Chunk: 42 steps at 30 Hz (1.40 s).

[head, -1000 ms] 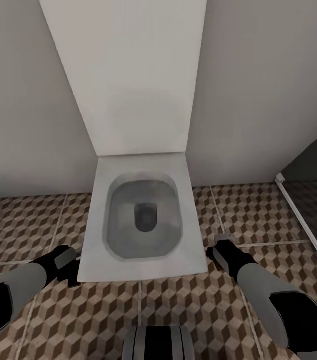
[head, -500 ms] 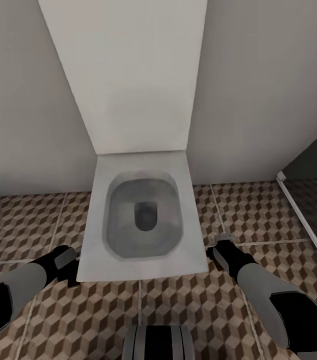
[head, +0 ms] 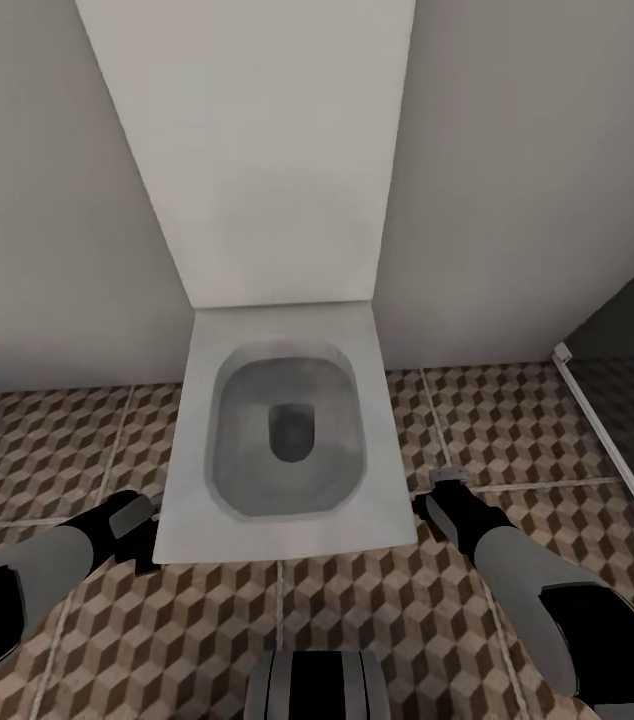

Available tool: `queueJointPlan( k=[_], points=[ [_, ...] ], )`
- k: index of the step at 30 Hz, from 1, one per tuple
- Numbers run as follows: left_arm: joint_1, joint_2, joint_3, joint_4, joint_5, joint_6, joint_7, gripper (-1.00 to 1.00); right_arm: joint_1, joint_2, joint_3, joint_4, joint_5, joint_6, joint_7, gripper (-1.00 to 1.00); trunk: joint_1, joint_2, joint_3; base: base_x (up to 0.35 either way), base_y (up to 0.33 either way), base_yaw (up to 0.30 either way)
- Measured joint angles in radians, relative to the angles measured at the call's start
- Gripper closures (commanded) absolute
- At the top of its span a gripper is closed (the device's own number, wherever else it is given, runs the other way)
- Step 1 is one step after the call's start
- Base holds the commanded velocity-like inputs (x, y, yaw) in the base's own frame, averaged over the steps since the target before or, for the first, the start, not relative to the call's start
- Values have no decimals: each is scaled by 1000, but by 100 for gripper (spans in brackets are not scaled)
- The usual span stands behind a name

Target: Take the four mousetraps from the cabinet in the bathroom and place them on the bathroom floor. Make sure all four end up on the same floor surface, and ensure that at least two of them are either under or directly next to the same bathroom sink.

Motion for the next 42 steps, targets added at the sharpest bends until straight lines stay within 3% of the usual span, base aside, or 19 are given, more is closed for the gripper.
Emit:
queueJointPlan(
  k=[4,9,42],
  points=[
    [0,0,0,0,0,1,-1,100,0,0,0,0,0,0,0,100,0,0,0,0,0,0],
    [0,-1,0,0,0,1,-1,100,0,0,0,0,0,0,0,100,2,-1,-19,0,0,0],
    [0,0,0,0,0,0,0,100,0,0,0,0,0,0,0,100,3,-2,-27,0,0,0]
  ],
)
